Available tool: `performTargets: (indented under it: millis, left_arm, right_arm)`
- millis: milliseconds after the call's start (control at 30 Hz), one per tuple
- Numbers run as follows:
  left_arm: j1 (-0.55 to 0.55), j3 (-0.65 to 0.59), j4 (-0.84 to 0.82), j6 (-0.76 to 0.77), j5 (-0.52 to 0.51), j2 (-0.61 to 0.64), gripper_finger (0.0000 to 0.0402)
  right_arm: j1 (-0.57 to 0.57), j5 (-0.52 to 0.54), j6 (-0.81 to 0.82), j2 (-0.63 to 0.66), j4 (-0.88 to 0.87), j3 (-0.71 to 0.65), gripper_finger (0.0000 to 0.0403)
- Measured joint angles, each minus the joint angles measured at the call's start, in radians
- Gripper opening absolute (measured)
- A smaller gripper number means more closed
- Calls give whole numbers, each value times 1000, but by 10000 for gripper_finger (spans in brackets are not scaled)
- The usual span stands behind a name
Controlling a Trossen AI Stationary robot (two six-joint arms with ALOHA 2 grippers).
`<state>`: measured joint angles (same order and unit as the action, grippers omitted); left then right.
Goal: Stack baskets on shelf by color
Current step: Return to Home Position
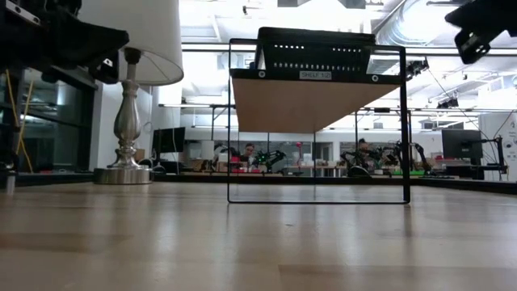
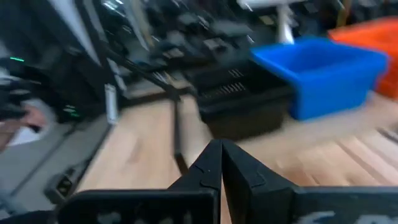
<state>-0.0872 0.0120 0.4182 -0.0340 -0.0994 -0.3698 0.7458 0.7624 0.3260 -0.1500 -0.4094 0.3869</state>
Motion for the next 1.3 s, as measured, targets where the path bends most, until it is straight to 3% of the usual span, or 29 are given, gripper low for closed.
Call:
performTargets:
  millis: [133,267,467,633,833,1300]
  left_arm:
    - [0,0,-3,37,0,0,0]
    - [0,0,-3,41,0,0,0]
    - [0,0,-3,41,0,0,0]
    - [0,0,-3,41,-1,0,0]
    - [0,0,-3,41,-1,0,0]
    - [0,0,-3,41,-1,0,3]
  right_arm:
    - [-48,-108,-175,90,148,-70,0]
    - [-112,-207,-251,130,211,-107,0]
    - [-238,-340,-264,132,247,-150,0]
    - [-387,-483,-298,132,383,-226,0]
    - [-560,-648,-231,125,374,-242,0]
    - [-664,-762,-281,112,437,-377,0]
